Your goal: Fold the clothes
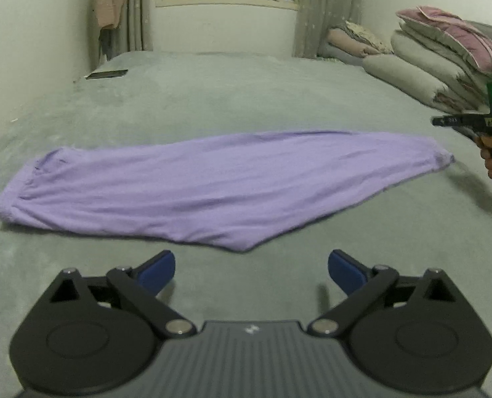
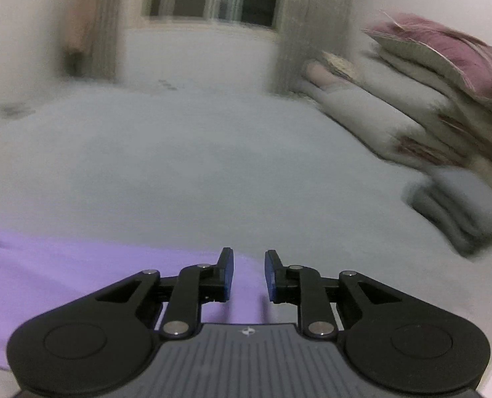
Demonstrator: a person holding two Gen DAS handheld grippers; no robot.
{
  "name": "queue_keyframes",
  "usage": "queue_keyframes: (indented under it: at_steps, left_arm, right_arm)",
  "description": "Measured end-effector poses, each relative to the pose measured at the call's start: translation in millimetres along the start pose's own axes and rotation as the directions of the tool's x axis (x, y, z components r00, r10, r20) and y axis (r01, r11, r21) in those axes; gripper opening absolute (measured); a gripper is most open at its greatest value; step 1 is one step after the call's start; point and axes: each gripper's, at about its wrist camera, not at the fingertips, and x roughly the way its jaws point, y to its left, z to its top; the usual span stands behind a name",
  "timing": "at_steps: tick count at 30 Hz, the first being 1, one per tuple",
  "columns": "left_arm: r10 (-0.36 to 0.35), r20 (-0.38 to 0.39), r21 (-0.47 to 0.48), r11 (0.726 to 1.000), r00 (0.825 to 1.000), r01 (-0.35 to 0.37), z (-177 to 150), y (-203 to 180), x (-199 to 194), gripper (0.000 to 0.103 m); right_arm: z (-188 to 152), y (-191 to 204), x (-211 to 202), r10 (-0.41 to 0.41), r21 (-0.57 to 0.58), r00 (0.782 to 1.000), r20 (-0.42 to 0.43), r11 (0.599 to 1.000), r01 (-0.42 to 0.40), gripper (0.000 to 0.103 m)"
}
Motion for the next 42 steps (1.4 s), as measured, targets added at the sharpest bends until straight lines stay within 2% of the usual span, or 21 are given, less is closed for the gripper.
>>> queue_keyframes:
  at_steps: [2, 3, 6, 11, 13, 16, 17, 19, 22, 26, 31, 35, 37, 39, 40, 41, 42]
  left_arm:
    - [-0.025, -0.014, -0.042, 0.999, 1.0, 0.024, 0, 5, 7, 0.1]
    - [-0.017, -0.009, -0.043, 0.999, 1.0, 0.017, 0, 7, 11, 0.1]
    - [0.011, 0.009, -0.038, 0.999, 1.0, -0.011, -2, 9, 21, 0.1]
    - [0.023, 0.012, -0.029, 0.999, 1.0, -0.023, -3, 12, 27, 0.095]
    - [0.012, 0.015, -0.011, 1.0, 1.0, -0.012, -4, 9, 26, 0.095]
    - [0.037, 0.01, 0.016, 0.999, 0.999, -0.037, -6, 3, 28, 0.093]
    - [0.043, 0.01, 0.021, 0.999, 0.999, -0.043, -6, 1, 29, 0.093]
    - [0.05, 0.01, 0.026, 0.998, 0.999, -0.05, -6, -2, 30, 0.093]
    - [0.056, 0.01, 0.029, 0.998, 0.998, -0.056, -5, -4, 30, 0.093]
    - [0.08, 0.015, 0.044, 0.996, 0.997, -0.08, -8, -6, 30, 0.092]
    - [0.094, 0.026, 0.042, 0.995, 0.995, -0.095, -11, -6, 29, 0.079]
    - [0.089, 0.026, 0.038, 0.995, 0.996, -0.09, -11, -4, 28, 0.076]
    - [0.086, 0.026, 0.034, 0.996, 0.996, -0.087, -10, -1, 28, 0.072]
    - [0.087, 0.028, 0.036, 0.995, 0.996, -0.088, -10, -1, 27, 0.068]
    - [0.089, 0.03, 0.038, 0.995, 0.996, -0.09, -10, -2, 28, 0.065]
    - [0.091, 0.032, 0.041, 0.995, 0.995, -0.092, -10, -2, 29, 0.064]
    - [0.093, 0.034, 0.044, 0.995, 0.995, -0.095, -9, -3, 30, 0.059]
  right_arm:
    - [11, 38, -20, 0.115, -0.099, 0.991, 0.063, 0.989, -0.109, 0.022]
    - [13, 59, -24, 0.179, -0.146, 0.982, 0.066, 0.975, -0.168, 0.023]
    - [13, 115, -24, 0.322, -0.241, 0.947, 0.01, 0.92, -0.31, 0.023]
    - [-9, 176, -3, 0.287, -0.409, 0.95, -0.121, 0.858, -0.311, 0.027]
    - [-11, 182, 2, 0.288, -0.421, 0.947, -0.139, 0.849, -0.32, 0.028]
    - [-6, 179, 19, 0.3, -0.395, 0.94, -0.162, 0.853, -0.341, 0.025]
    - [-5, 180, 22, 0.301, -0.396, 0.94, -0.16, 0.853, -0.341, 0.011]
    - [-7, 185, 18, 0.297, -0.412, 0.945, -0.14, 0.85, -0.328, 0.003]
    - [-13, 189, 12, 0.289, -0.43, 0.953, -0.097, 0.851, -0.302, 0.001]
    - [-20, 192, 2, 0.264, -0.475, 0.965, 0.001, 0.849, -0.231, 0.0]
    - [-17, 188, 3, 0.221, -0.425, 0.973, 0.073, 0.889, -0.17, 0.0]
    - [-24, 192, 22, 0.189, -0.419, 0.982, 0.024, 0.894, -0.162, 0.0]
    - [-23, 190, 17, 0.258, -0.419, 0.966, 0.004, 0.878, -0.233, 0.001]
    - [-21, 186, 8, 0.35, -0.404, 0.937, -0.015, 0.855, -0.326, 0.013]
    - [-21, 184, 5, 0.387, -0.387, 0.922, -0.027, 0.846, -0.367, 0.036]
    - [-23, 186, 3, 0.403, -0.382, 0.914, -0.041, 0.839, -0.387, 0.05]
    - [-25, 190, 3, 0.403, -0.393, 0.913, -0.057, 0.832, -0.392, 0.05]
